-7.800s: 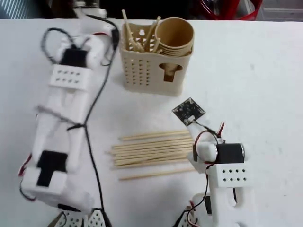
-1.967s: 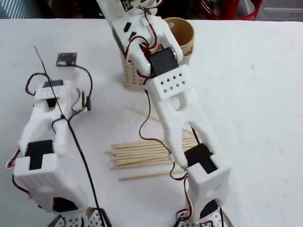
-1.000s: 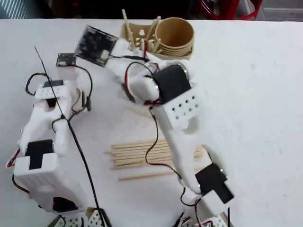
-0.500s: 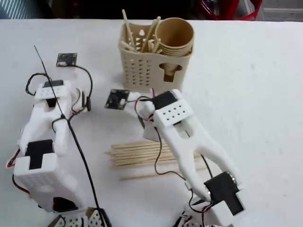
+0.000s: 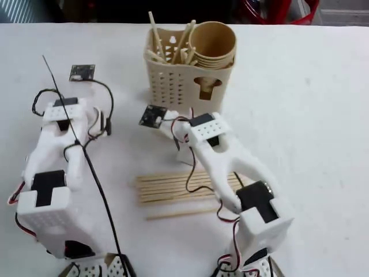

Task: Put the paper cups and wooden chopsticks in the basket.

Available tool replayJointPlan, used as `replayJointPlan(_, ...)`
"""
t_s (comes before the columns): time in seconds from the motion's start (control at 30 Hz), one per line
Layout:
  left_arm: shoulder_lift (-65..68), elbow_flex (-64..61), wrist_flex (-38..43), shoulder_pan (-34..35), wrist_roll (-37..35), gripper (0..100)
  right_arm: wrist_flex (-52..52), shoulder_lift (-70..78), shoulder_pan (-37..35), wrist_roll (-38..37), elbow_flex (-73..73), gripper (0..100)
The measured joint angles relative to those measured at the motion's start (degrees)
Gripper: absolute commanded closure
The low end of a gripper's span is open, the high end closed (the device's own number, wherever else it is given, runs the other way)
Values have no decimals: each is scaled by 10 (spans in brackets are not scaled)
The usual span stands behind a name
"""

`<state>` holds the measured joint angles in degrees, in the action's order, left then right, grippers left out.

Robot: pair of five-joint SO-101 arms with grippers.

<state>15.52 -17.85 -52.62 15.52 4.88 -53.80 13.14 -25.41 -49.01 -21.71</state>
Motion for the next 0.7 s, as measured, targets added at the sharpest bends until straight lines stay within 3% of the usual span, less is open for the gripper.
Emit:
replayJointPlan(0.1, 0, 0, 0, 0, 0, 797, 7, 7, 9, 0, 6, 990)
replayJointPlan(0.43, 0, 0, 0, 0, 0, 797, -4, -5, 34, 46, 14, 981)
replayJointPlan(0.7, 0, 0, 0, 0, 0, 808, -88, -181, 70, 106, 11, 981)
